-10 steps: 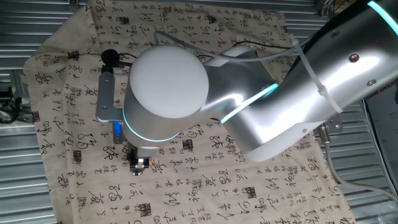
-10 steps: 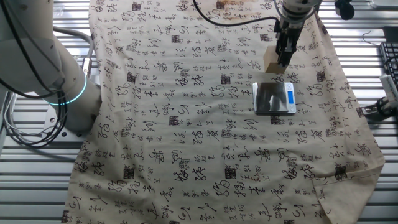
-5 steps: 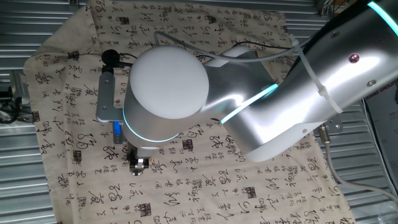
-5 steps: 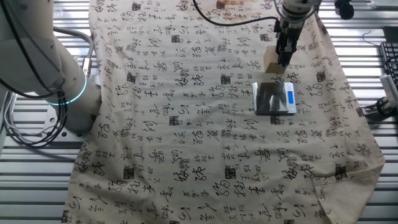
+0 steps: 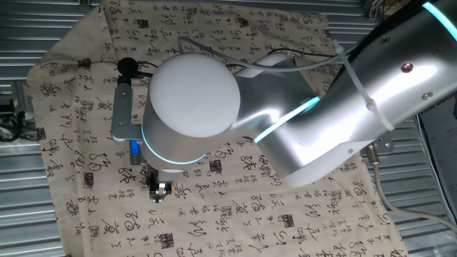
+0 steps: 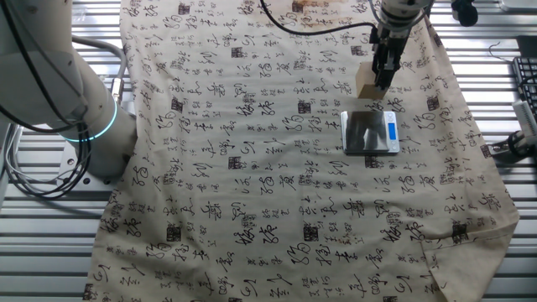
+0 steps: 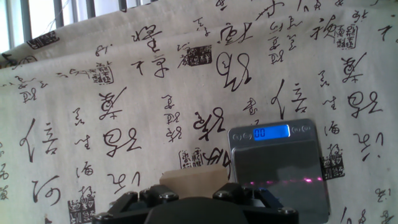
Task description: Remove the object from the scale
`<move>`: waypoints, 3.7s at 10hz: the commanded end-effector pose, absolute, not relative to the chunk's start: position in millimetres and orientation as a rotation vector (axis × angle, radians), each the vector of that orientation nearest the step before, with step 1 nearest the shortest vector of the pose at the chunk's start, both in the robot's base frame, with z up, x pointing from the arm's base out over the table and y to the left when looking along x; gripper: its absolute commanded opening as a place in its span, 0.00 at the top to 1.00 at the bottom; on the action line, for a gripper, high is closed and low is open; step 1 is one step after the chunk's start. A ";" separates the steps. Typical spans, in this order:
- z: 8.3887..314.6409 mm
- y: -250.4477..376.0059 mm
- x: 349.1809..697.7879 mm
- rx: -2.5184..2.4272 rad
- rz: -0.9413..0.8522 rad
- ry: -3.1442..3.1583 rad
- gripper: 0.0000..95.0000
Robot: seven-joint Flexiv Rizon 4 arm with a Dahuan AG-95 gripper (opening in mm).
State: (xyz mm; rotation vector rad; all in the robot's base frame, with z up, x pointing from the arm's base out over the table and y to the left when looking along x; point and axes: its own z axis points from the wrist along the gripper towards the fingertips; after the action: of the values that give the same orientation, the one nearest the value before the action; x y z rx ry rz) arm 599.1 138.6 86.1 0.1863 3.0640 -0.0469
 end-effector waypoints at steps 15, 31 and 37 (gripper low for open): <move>84.6 140.3 598.0 0.160 -0.045 3.058 0.60; 84.6 140.3 598.0 0.129 -0.028 3.052 0.20; 84.6 140.3 598.0 0.122 -0.020 3.043 0.20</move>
State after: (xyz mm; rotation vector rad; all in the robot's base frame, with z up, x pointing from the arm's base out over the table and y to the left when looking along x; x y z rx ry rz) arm 597.0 139.9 85.5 0.1235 3.0421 -0.0210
